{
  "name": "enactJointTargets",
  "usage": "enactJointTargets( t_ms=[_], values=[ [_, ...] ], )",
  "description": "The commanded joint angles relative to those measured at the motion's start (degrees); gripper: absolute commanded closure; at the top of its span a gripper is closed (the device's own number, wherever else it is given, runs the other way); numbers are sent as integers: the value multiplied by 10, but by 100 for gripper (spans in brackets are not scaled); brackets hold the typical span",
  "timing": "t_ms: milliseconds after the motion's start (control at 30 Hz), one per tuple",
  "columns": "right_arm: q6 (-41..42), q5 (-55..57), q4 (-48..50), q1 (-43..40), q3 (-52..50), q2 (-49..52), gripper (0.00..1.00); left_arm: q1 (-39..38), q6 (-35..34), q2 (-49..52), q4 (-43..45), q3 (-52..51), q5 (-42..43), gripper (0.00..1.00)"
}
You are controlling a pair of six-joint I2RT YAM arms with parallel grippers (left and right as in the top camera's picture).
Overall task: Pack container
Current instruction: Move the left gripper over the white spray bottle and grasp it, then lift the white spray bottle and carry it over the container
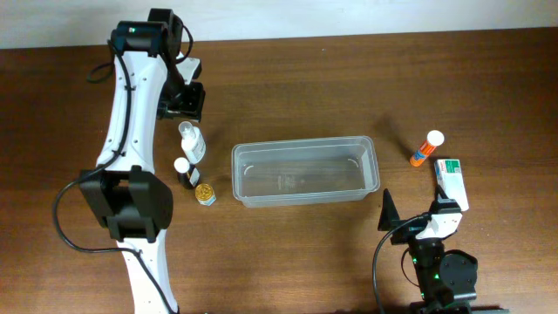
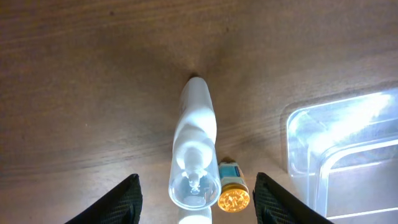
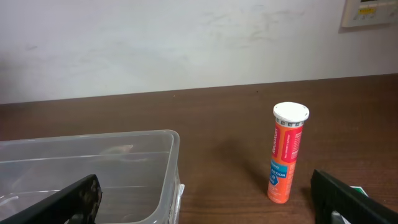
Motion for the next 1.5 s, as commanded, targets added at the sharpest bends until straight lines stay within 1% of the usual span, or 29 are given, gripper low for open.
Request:
enactJointTargets(
  t_ms=[0, 167, 200, 233, 533, 867, 967, 1100, 1367, 1467],
  values=[
    [-2, 5, -4, 3, -3, -2, 2, -2, 14, -3, -5, -8, 10, 42],
    [-2, 5, -4, 3, -3, -2, 2, -3, 7, -2, -3, -9, 9, 41],
    [-2, 5, -4, 3, -3, -2, 2, -3, 7, -2, -2, -10, 6, 35],
    [-2, 5, -4, 3, -3, -2, 2, -3, 7, -2, -1, -11, 2, 34],
    [-2, 5, -4, 3, -3, -2, 2, -3, 7, 1, 21, -41, -1, 34],
    [-2, 5, -4, 3, -3, -2, 2, -3, 7, 1, 52, -111, -12, 34],
    [-2, 5, -4, 3, -3, -2, 2, -3, 7, 1, 59, -121, -12, 36],
    [-2, 5, -4, 3, -3, -2, 2, -3, 7, 1, 71, -135, -11, 35],
    [-2, 5, -4, 3, -3, -2, 1, -3, 7, 1, 93, -162, -12, 38],
    [-2, 5, -4, 3, -3, -2, 2, -3, 7, 1, 96, -164, -12, 50]
  ],
)
